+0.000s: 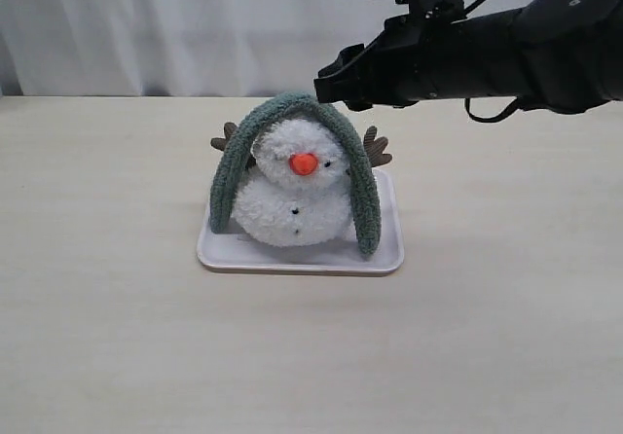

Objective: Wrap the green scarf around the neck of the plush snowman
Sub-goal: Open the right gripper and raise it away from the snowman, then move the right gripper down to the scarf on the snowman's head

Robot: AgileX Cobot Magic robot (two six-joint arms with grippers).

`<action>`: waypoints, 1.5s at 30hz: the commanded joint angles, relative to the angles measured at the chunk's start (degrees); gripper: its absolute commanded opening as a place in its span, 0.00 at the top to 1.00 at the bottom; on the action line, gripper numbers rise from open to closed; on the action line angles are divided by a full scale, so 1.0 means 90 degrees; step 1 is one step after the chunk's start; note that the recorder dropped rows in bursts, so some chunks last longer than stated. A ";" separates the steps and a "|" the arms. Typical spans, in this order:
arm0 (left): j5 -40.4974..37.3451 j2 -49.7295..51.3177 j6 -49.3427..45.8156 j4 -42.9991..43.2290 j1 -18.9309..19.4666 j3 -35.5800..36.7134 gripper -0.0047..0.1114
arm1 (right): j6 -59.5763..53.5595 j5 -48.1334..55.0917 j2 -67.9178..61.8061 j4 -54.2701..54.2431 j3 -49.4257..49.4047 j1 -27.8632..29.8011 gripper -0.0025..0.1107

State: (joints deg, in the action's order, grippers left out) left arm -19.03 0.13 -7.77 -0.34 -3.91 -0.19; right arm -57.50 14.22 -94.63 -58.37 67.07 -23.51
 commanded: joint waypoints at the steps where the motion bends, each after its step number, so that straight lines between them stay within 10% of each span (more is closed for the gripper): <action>1: 0.0052 -0.0015 0.0010 -0.0019 0.0020 0.0022 0.96 | 0.0030 0.0453 0.0314 0.0121 0.0017 0.0035 0.55; 9: 0.0052 -0.0015 0.0010 -0.0019 0.0020 0.0022 0.96 | 0.0698 0.1106 0.1156 0.1275 0.0017 0.0001 0.69; 21: 0.0052 -0.0015 0.0010 -0.0019 0.0020 0.0022 0.96 | 0.5704 0.3083 0.2793 0.6594 0.0017 0.0001 0.92; 31: 0.0052 -0.0015 0.0010 -0.0019 0.0020 0.0022 0.96 | 0.4218 0.5673 0.2873 0.4913 -0.0107 0.0001 0.92; 45: 0.0052 -0.0015 0.0010 -0.0019 0.0020 0.0022 0.96 | 0.3474 0.2433 0.1523 0.3606 -0.0528 0.0001 0.72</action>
State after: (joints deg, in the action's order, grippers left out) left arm -19.03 0.13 -7.77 -0.34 -3.91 -0.19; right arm -26.30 40.99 -76.59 -24.73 60.74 -23.51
